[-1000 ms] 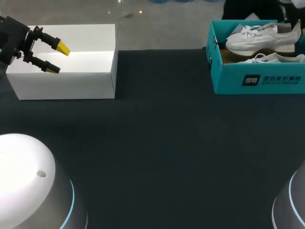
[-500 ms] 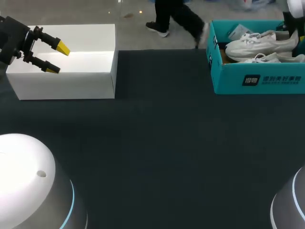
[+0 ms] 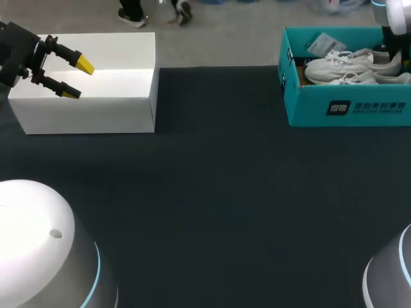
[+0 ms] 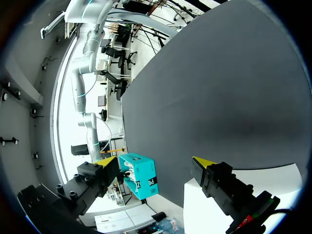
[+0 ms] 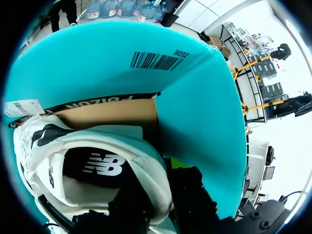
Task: Take the shoe out of the shoebox, open the shoe tongue, remove and reinsert the insole, then place the shoe into the shoebox
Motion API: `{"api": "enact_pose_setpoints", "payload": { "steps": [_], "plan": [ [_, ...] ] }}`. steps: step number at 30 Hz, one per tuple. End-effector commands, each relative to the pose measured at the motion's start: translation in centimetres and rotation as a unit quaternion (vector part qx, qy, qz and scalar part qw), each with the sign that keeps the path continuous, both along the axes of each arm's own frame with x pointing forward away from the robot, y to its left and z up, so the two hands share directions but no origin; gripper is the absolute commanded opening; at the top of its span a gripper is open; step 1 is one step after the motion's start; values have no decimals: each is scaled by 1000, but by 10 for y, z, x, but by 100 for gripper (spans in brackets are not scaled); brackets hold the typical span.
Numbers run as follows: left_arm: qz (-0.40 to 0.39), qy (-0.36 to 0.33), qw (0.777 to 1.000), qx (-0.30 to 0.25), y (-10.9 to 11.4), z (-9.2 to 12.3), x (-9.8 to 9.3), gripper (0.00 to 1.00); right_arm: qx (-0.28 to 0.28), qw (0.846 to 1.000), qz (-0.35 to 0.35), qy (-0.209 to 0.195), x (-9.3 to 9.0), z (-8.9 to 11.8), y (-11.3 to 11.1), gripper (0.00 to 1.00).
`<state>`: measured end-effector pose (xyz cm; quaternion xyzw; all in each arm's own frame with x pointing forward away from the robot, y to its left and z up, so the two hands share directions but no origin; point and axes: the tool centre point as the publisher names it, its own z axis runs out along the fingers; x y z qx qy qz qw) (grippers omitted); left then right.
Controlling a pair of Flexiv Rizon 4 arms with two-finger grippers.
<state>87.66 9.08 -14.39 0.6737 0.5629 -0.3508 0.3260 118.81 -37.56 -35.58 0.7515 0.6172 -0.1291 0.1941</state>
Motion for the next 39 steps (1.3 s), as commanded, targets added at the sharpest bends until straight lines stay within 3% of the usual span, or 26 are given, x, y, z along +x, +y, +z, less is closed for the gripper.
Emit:
{"api": "enact_pose_setpoints", "payload": {
  "steps": [1,3,4,5,6,7,19,29,34,39],
  "plan": [
    [0,0,1000,2,0,1,0,100,4,1000,-9,19,15,-10,-4,0],
    [0,0,1000,2,0,1,0,100,5,1000,-6,23,15,-10,-4,0],
    [0,0,1000,2,0,1,0,100,6,1000,-5,24,14,-10,-3,5],
    [0,0,1000,2,0,1,0,100,7,1000,-3,24,13,-8,-2,33],
    [0,0,1000,2,0,1,0,100,7,1000,-2,25,13,-6,-2,80],
    [0,0,1000,2,0,1,0,100,7,1000,-1,25,13,-4,-2,100],
    [0,0,1000,2,0,1,0,100,30,1000,7,-1,1,46,6,100],
    [0,0,1000,2,0,1,0,100,71,996,41,-26,-29,97,28,100],
    [0,0,1000,2,0,1,0,100,93,992,78,-19,-55,111,39,100],
    [0,0,1000,2,0,1,0,100,93,992,78,-19,-55,111,39,100]
  ]
}}
